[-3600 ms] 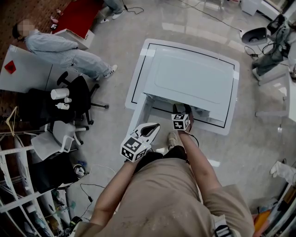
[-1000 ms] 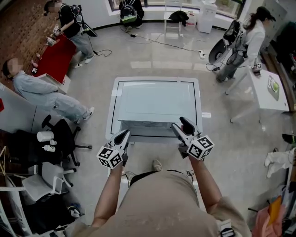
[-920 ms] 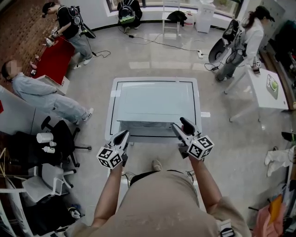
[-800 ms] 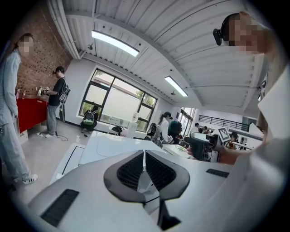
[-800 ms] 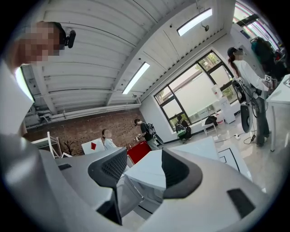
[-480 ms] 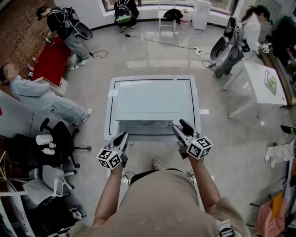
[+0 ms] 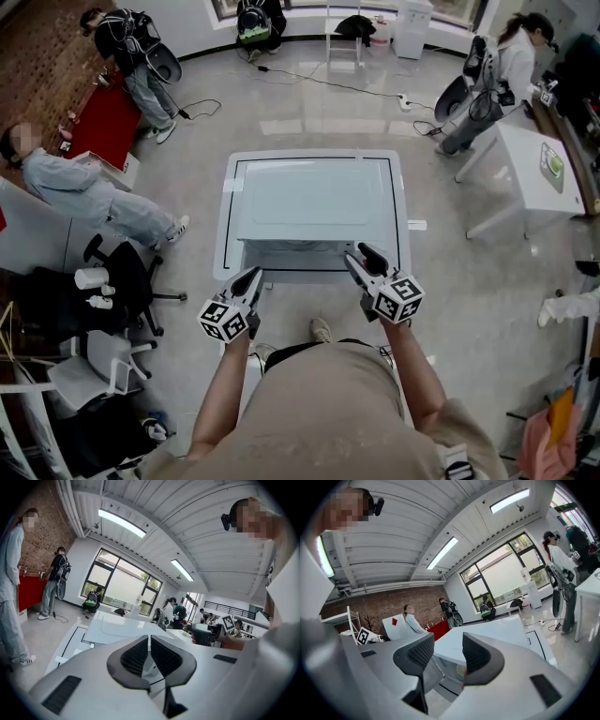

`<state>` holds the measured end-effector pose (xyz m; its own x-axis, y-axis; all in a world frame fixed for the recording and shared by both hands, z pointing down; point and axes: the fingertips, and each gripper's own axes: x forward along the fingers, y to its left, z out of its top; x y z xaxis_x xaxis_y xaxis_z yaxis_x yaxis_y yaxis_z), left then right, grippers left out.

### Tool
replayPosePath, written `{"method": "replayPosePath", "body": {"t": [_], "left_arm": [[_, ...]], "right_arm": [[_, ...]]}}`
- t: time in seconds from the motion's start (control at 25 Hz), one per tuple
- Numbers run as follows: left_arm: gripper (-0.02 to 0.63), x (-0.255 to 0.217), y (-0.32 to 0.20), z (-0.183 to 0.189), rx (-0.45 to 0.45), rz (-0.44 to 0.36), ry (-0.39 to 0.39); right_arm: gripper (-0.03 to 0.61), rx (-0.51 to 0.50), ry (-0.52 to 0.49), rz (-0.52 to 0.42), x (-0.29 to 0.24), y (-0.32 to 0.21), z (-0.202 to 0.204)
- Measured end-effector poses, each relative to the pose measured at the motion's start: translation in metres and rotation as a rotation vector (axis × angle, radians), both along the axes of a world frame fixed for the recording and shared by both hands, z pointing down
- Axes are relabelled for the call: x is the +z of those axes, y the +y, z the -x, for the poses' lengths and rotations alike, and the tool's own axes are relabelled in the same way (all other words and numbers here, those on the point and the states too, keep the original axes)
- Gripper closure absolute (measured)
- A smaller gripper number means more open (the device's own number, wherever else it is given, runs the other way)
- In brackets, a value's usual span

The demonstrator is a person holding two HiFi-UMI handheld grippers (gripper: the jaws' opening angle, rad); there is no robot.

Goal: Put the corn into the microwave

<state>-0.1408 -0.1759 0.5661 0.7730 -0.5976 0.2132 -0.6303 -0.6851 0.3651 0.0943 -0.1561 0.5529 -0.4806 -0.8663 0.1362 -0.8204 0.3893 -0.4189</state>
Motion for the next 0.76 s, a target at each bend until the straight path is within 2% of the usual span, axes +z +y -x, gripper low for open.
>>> {"method": "replayPosePath", "body": {"t": [0.36, 0.76], "left_arm": [[0.609, -0.004, 0.008, 0.002, 0.01, -0.01, 0.012], [0.609, -0.005, 0.015, 0.002, -0.001, -0.005, 0.006]], "right_arm": [[0.39, 0.004, -0.04, 0.005, 0.004, 0.007, 0.004], [0.394, 0.002, -0.039, 0.03, 0.012, 0.012, 0.003]]}}
